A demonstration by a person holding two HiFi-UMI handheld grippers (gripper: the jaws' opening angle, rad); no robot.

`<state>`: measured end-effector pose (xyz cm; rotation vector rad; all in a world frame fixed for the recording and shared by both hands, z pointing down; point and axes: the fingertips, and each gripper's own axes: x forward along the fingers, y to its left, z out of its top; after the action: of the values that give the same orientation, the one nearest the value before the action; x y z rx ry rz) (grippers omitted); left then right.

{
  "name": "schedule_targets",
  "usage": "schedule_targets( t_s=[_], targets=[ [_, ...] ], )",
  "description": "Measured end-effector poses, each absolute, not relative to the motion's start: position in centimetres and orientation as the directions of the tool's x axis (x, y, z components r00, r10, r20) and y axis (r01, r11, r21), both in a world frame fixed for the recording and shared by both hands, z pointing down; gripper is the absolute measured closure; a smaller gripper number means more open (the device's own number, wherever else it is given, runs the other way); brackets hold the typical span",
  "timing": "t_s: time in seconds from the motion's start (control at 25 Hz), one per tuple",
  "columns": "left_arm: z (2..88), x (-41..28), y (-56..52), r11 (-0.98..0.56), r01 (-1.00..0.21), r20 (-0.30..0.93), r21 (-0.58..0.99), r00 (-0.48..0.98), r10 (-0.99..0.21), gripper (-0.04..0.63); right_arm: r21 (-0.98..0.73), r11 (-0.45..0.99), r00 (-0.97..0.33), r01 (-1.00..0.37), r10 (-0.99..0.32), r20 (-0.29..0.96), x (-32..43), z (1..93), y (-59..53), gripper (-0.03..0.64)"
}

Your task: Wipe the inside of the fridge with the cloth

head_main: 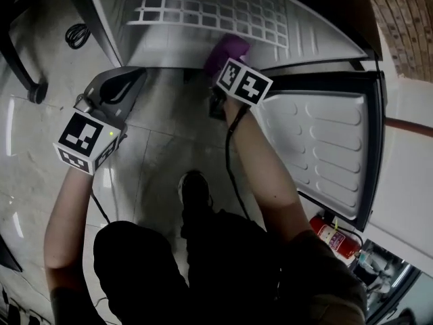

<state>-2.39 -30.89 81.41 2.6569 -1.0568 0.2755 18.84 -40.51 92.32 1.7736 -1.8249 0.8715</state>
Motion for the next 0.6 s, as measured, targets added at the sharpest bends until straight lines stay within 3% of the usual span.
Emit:
schedule_targets(
  t_s=[0.6],
  targets=[
    [65.1, -5.3, -25.3, -0.602, -0.772, 0.334, 0.203, 0.632, -0.699, 0.578, -0.209, 0.057, -0.204, -0.976, -0.561, 0.802, 13.3, 76.7, -28.9, 0.537]
  ],
)
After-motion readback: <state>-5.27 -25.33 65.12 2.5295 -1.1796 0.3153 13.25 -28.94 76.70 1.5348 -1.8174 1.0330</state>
